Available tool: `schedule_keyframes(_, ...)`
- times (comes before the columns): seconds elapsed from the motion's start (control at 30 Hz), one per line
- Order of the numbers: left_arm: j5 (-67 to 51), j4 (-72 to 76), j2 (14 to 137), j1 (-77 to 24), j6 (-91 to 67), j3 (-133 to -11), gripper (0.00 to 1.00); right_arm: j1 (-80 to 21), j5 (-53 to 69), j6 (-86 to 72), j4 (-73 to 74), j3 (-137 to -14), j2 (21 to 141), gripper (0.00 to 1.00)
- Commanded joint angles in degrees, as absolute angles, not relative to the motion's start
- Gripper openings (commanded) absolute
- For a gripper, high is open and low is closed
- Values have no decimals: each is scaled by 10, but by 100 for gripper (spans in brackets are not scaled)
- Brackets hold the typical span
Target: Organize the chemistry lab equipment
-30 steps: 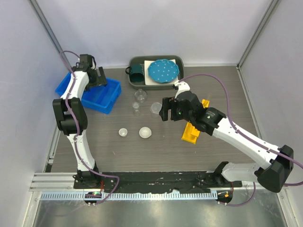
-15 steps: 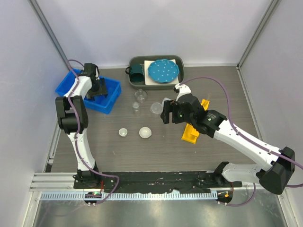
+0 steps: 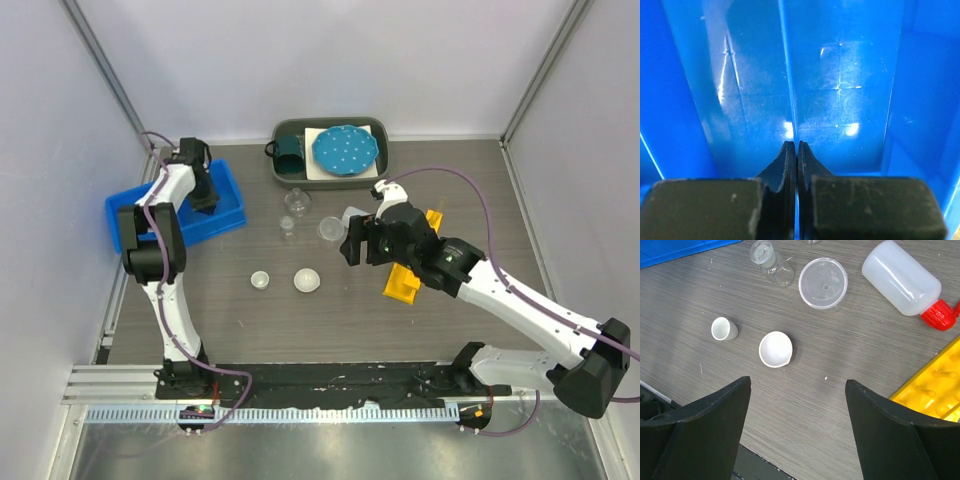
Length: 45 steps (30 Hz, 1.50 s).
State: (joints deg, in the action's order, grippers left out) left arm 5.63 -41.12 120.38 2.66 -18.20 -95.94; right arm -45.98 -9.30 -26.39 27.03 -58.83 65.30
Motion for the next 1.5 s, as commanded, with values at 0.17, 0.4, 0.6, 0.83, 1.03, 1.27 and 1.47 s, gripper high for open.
schedule_keyframes(0.17,53,-421,1169,21,-296,-917,0,-466,-89,-274,244,-566,623,81)
schedule_keyframes(0.4,4,-371,1101,14,-466,-831,0,-467,-87,-274,243,-546,617,82)
schedule_keyframes(0.6,39,-338,1043,-20,-578,-761,0,-467,-84,-275,237,-537,620,82)
schedule_keyframes(0.83,90,-303,981,-67,-672,-676,0,-468,-85,-275,232,-523,618,82)
schedule_keyframes(1.03,140,-273,931,-98,-729,-615,0,-468,-87,-279,239,-515,606,81)
schedule_keyframes(1.27,171,-268,896,-117,-741,-611,11,-469,-91,-277,248,-512,599,81)
schedule_keyframes(1.47,183,-291,883,-118,-687,-664,56,-470,-101,-279,255,-512,591,81)
